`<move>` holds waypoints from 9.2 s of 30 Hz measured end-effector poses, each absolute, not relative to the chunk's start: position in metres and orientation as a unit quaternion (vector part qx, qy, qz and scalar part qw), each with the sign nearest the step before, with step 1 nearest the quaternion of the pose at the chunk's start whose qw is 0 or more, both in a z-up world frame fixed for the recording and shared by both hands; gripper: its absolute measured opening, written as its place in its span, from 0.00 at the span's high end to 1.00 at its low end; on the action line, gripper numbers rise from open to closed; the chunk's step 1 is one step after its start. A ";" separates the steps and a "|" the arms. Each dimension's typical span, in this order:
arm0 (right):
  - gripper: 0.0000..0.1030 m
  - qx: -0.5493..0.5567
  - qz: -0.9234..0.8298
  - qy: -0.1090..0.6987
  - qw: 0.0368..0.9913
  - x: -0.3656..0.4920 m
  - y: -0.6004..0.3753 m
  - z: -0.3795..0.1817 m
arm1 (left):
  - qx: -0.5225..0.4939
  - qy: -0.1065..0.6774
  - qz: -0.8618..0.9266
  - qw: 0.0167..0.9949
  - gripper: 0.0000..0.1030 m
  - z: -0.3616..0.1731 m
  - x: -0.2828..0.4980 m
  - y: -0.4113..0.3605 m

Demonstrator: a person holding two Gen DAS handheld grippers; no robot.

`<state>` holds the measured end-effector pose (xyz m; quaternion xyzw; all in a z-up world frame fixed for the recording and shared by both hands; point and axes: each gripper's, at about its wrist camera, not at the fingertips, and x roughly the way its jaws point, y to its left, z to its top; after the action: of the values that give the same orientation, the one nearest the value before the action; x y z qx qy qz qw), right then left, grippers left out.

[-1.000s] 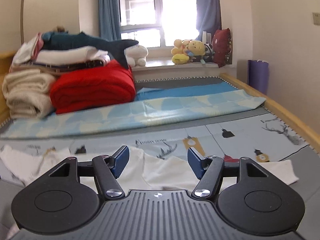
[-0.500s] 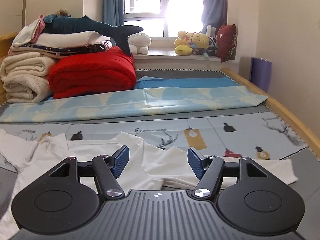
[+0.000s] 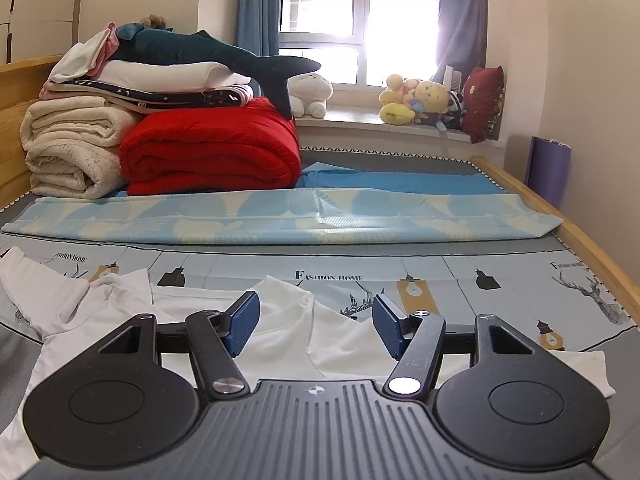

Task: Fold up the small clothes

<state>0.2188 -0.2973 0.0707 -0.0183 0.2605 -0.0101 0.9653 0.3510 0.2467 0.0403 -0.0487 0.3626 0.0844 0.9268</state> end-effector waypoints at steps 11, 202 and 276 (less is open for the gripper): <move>0.47 -0.035 0.003 0.267 0.963 0.228 -0.298 0.065 | -0.163 0.359 0.148 0.907 0.91 -0.022 0.386 0.358; 0.85 0.379 -0.080 0.470 0.793 0.355 -0.351 -0.081 | -0.169 0.515 0.096 0.835 0.78 0.002 0.400 0.188; 0.96 0.526 -0.399 0.168 0.732 0.199 -0.708 -0.123 | 0.018 0.577 0.019 0.816 0.71 -0.060 0.432 0.089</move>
<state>0.1986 -0.7076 -0.1233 0.5257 0.1685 -0.3986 0.7324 0.4317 0.0895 -0.0597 0.0184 0.5773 0.0187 0.8161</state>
